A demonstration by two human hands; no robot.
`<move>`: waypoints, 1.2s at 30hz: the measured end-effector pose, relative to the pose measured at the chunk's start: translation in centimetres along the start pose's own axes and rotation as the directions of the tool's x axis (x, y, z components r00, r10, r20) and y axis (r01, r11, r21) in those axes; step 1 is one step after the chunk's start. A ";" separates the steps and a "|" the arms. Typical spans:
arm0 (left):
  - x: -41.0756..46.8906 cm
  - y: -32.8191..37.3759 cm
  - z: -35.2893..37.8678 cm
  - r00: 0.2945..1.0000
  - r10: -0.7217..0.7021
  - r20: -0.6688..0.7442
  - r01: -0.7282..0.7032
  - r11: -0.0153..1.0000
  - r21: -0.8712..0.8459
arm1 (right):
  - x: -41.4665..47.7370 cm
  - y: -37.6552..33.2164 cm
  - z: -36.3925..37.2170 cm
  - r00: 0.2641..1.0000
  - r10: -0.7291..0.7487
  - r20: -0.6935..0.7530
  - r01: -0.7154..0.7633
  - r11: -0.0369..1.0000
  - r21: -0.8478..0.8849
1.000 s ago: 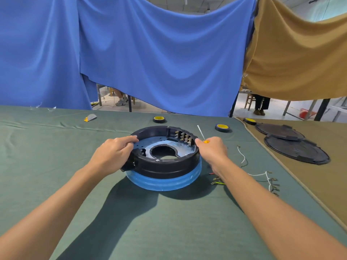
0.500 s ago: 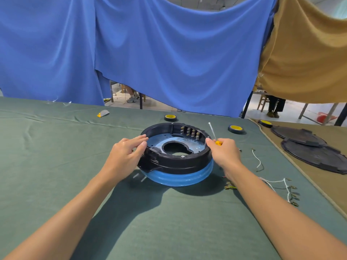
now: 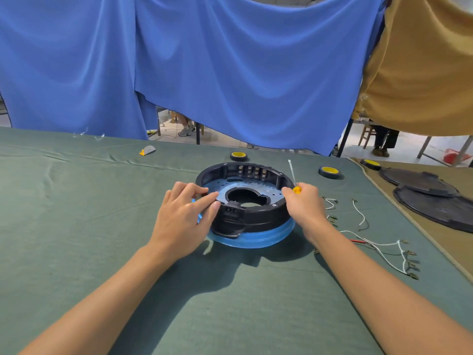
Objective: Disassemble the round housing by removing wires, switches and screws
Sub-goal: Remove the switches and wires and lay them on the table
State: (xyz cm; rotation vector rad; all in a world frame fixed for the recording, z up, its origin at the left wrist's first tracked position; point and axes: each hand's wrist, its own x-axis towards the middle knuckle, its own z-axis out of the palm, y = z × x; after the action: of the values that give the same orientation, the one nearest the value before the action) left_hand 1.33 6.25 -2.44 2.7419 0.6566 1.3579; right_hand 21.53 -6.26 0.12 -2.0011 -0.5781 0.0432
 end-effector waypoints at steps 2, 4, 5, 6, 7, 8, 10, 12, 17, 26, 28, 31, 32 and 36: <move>-0.1 -0.2 -0.3 0.997 0.083 0.012 -0.083 0.993 0.084 | 0.3 -0.5 0.0 1.000 0.009 -0.027 -0.008 1.000 0.023; 0.1 -0.6 -0.6 0.992 0.125 0.020 -0.127 0.985 0.121 | -0.1 -0.8 0.4 0.995 0.046 -0.086 -0.046 0.999 -0.001; 0.3 -0.7 -0.7 0.990 0.139 0.012 -0.140 0.982 0.126 | -0.6 -0.8 0.6 0.993 0.062 -0.105 -0.065 0.998 -0.023; 0.5 -0.7 -0.7 0.988 0.152 -0.003 -0.151 0.980 0.129 | -1.1 -0.7 0.8 0.992 0.064 -0.112 -0.070 0.996 -0.050; 0.6 -0.6 -0.8 0.985 0.169 -0.019 -0.165 0.977 0.135 | -1.7 -0.5 1.0 0.993 0.052 -0.105 -0.061 0.995 -0.078; 0.6 -0.5 -0.7 0.981 0.191 -0.029 -0.185 0.972 0.146 | -2.2 -0.2 1.1 0.996 0.032 -0.083 -0.040 0.995 -0.095; 0.7 -0.4 -0.7 0.969 0.246 -0.033 -0.237 0.957 0.168 | -2.9 0.4 1.0 1.000 -0.011 -0.025 0.009 0.998 -0.060; 0.9 0.0 -0.7 0.956 0.291 -0.036 -0.282 0.946 0.158 | -2.9 0.6 0.5 0.999 -0.035 0.011 0.035 0.999 0.019; 1.4 3.0 0.3 0.940 0.341 0.011 -0.339 0.930 0.139 | -1.4 0.3 -0.5 0.997 -0.069 -0.027 0.069 0.998 0.006; 3.3 5.5 2.6 0.974 0.088 0.207 -0.122 0.980 0.157 | -2.9 1.4 -2.5 0.961 -0.277 -0.017 0.272 0.952 -0.141; 3.4 6.4 3.1 0.974 0.089 0.208 -0.135 0.967 0.217 | -3.2 1.8 -3.2 0.951 -0.303 0.057 0.308 0.938 -0.161; 3.7 7.0 3.6 0.978 0.116 0.173 -0.156 0.958 0.242 | -3.4 2.6 -4.2 0.936 -0.312 0.165 0.342 0.918 -0.201; 4.0 6.7 3.8 0.977 0.120 0.175 -0.158 0.962 0.222 | -3.5 3.0 -4.5 0.931 -0.317 0.180 0.349 0.916 -0.197; 5.1 4.8 3.7 0.953 0.146 0.267 -0.204 0.958 0.202 | -3.6 4.1 -5.6 0.907 -0.347 0.238 0.396 0.895 -0.205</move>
State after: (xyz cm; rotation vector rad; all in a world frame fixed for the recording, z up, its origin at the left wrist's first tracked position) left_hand 8.61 4.43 0.08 3.1511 0.5965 0.9861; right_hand 21.38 -13.91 -1.35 -2.1055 -1.1390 -0.0722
